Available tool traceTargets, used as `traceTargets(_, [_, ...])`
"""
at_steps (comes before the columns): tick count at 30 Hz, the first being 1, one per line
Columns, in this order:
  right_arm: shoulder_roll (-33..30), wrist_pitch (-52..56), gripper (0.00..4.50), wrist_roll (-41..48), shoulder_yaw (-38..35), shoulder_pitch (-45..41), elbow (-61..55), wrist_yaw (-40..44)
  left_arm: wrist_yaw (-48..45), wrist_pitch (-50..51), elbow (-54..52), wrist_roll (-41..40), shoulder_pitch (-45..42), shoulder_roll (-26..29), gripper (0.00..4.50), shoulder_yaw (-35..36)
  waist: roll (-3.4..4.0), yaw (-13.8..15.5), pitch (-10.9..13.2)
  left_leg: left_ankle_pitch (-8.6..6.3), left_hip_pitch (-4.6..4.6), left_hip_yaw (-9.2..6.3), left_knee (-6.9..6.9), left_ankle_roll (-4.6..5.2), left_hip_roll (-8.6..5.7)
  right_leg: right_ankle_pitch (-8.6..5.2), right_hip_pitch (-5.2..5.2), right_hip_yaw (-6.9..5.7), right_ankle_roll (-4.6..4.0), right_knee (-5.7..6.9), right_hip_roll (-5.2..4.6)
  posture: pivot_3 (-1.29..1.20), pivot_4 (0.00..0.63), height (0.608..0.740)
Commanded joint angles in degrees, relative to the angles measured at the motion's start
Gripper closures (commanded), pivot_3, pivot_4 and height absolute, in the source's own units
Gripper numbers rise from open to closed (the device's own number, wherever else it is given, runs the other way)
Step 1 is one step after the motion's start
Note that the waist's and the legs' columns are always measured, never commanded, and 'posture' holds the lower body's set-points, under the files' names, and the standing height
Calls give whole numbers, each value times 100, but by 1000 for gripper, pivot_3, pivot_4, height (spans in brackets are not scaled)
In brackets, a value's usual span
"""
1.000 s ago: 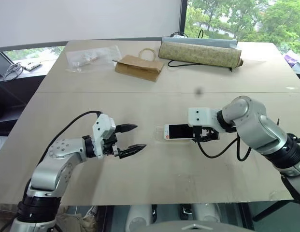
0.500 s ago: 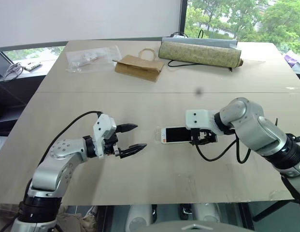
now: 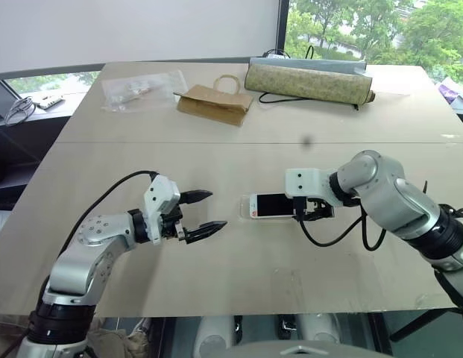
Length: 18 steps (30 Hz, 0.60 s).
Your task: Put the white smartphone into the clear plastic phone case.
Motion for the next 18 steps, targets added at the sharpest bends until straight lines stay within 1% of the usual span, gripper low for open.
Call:
traceTargets(1, [-54,-37,1679,-2,-2,-64,-231,-52,-3,-43,-201,-29,14,-2,0,17,0,-1,0,0,0,0,0,0,0,0,0,0,0,0,0,0,150,740])
traceTargets(10, [-43,69,1679,122,-26,-57,-376,-47,-28,-87,-153,0,-7,-2,0,1,0,0,0,0,0,0,0,0,0,0,0,0,0,0,0,0,150,740])
traceTargets(11, [-47,79,688,146,-28,-53,-402,-39,-31,-93,-148,2,-5,-2,0,2,0,0,0,0,0,0,0,0,0,0,0,0,0,0,0,0,150,740])
traceTargets(12, [-47,94,448,176,-35,-51,-429,-32,-34,-96,-146,3,-2,-1,0,3,0,0,0,0,0,0,0,0,0,0,0,0,0,0,0,0,150,740])
traceTargets(13, [-47,109,82,204,-44,-50,-451,-34,-35,-98,-145,3,0,-1,0,4,0,0,0,0,0,0,0,0,0,0,0,0,0,0,0,0,150,740])
traceTargets(18, [-30,264,82,321,-118,-76,-551,-138,-64,-123,-109,21,13,1,0,-10,0,-1,0,0,0,-1,0,0,0,0,0,0,0,0,0,0,150,740])
